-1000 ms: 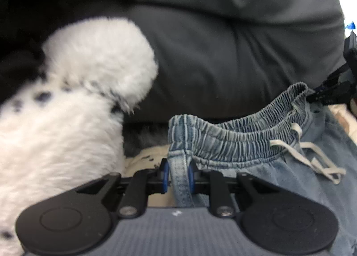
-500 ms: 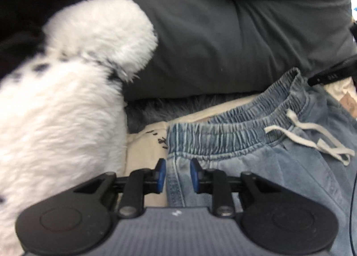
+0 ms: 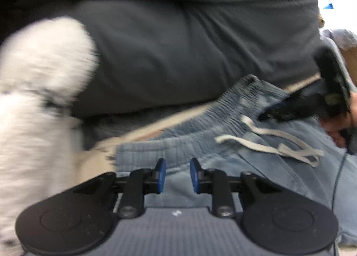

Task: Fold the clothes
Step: 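Grasp the elastic waistband with both grippers and straighten it, then open both grippers and move the right gripper to the jeans leg hem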

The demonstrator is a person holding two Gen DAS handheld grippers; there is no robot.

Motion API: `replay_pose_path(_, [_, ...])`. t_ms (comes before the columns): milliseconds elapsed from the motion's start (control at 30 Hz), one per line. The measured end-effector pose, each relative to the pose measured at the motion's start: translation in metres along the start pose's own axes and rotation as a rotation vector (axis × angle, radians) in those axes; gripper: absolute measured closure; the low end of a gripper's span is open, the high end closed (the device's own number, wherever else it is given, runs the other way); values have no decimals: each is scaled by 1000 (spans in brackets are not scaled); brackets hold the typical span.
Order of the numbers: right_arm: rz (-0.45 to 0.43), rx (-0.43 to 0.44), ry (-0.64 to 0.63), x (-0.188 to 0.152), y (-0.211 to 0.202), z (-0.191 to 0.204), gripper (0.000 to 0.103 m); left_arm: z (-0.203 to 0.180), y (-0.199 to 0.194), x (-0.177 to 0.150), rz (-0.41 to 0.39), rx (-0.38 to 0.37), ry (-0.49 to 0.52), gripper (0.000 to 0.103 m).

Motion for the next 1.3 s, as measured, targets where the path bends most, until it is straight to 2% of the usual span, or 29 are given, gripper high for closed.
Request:
replay_pose_path(167, [0,14,34,1,37,10,84,-9,30,-7,24,-32,25,77])
replay_pose_path(267, [-3,18,51,4,45,10,84,-7,53,-12,73,-13,50,75])
replay_pose_path(333, [-11,17,67,3,48,8,78,-7,61,-15,70,7,87,77])
replay_pose_path(400, [-21,23,95,2,50,8,79,-10,62,-15,69,28,130,77])
replay_pose_path(500, [-23,29,132,-1,46,7,78,-8,61,-11,96,109,152,100])
replay_pose_path(567, [-36,31,176,-4,30,3,77,-4,58,-7,116,106,103,100])
replay_pose_path(667, [-76,47,240,-14,3,2,72,-8,42,3,71,120,115,98])
replay_pose_path(733, [-104,53,269,-24,-20,1,62,-13,31,8,41,132,136,77])
replay_pose_path(867, [-135,12,301,-56,-64,1,61,-24,12,12,21,126,176,76])
replay_pose_path(933, [-148,-11,324,-75,-87,1,61,-32,2,10,13,113,217,65])
replay_pose_path(1000, [-162,-37,349,-94,-111,1,60,-41,-6,5,16,92,250,60])
replay_pose_path(1300, [-152,-198,421,-182,-224,-20,55,-92,-33,-2,14,9,348,58])
Point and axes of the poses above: each gripper's, at about its wrist camera, not at the fingertips, and y roughly the way its jaws point, z to its left, x to its top, the point moved 7 cm from there along y, roughly the way its jaws point, and after that the axes turned 1 degree about -z, right-handed, at the moved point
